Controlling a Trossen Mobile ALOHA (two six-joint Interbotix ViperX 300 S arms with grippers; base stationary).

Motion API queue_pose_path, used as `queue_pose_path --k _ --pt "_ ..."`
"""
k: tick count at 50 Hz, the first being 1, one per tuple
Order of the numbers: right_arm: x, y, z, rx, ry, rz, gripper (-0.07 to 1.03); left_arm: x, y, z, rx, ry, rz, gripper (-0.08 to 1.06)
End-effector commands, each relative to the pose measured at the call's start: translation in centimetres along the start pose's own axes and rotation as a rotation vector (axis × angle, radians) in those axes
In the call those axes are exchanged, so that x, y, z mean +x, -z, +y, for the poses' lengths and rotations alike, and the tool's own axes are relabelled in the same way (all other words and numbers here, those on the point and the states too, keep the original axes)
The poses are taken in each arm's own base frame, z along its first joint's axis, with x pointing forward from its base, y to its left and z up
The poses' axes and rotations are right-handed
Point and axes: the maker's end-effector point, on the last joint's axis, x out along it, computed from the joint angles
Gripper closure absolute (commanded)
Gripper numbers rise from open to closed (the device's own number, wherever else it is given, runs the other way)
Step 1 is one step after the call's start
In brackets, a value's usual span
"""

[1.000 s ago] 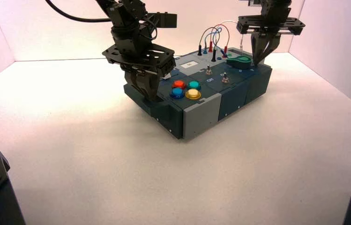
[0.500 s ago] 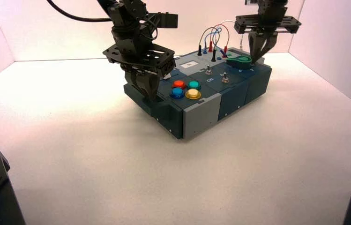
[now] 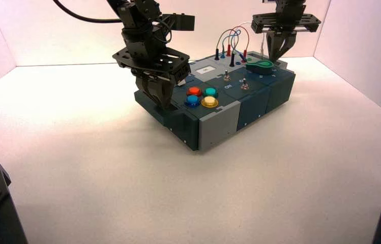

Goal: Insert the blue wire.

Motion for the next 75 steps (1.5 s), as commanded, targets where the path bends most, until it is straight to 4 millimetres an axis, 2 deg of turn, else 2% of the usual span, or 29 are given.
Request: queue_pose_path --k 1,13,24,36,47,60,75 --pt "-0.2 -1.0 -0.6 0.004 0.011 -0.022 0.98 -1.2 -2.1 -0.5 0.026 0.003 -0.060 1.00" --pt "1.1 -0.5 -1.1 0.022 0.016 0.012 0.98 -1.3 -2.1 -0.6 0.030 0.005 -0.056 1.00" --pt "1.7 1.1 -1.1 0.021 0.018 0.073 0.98 -1.5 -2.0 -0.6 0.032 0.008 -0.037 1.00" --pt "0.7 3.5 -1.0 0.018 0.017 0.101 0.98 -1.7 -1.8 -0.7 0.030 0.009 -0.039 1.00" --pt "0.3 4.7 -0.9 0.007 0.017 0.115 0.98 -1.8 -1.6 -0.7 0.032 0.011 -0.028 1.00" --pt "1.7 6.9 -0.4 -0.003 0.012 0.177 0.98 -1.5 -0.2 -0.7 0.030 0.012 0.010 1.00" --pt "1.7 8.3 0.9 -0.018 -0.002 0.202 0.98 -1.6 1.9 -0.6 0.017 0.015 0.045 1.00"
